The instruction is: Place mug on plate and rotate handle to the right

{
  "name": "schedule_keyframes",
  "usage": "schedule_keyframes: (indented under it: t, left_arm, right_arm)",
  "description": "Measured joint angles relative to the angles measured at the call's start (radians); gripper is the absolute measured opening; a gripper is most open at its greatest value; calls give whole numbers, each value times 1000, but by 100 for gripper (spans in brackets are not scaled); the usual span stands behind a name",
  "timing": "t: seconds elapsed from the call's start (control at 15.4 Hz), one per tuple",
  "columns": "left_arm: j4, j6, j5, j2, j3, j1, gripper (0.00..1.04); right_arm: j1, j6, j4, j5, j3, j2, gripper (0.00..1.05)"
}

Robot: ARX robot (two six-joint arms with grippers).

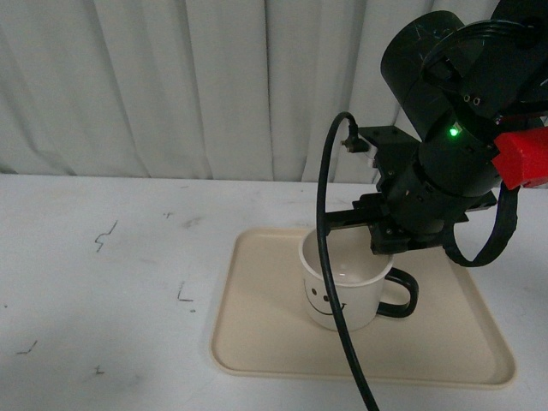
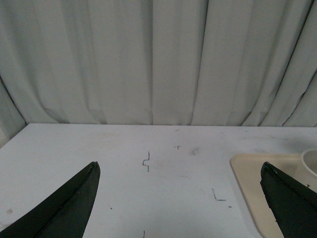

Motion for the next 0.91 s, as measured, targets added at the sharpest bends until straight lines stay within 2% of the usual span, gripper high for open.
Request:
schedule_keyframes:
  t: [0.26,0.45,0.78,0.91]
  left_arm:
    - [0,0,0,0,0,0,98]
    - [0,0,0,0,0,0,98]
    - [0,0,0,0,0,0,98]
    - [0,0,0,0,0,0,98]
  right_arm:
    - [-11,-114,-9,-58,-40,-66,3]
    - [-49,-304,-15,-133,-104,-170,3]
    - [-87,-451,8,-167,-147,-170,3]
    - [-101,-557,-5,-193,-140,-141,3]
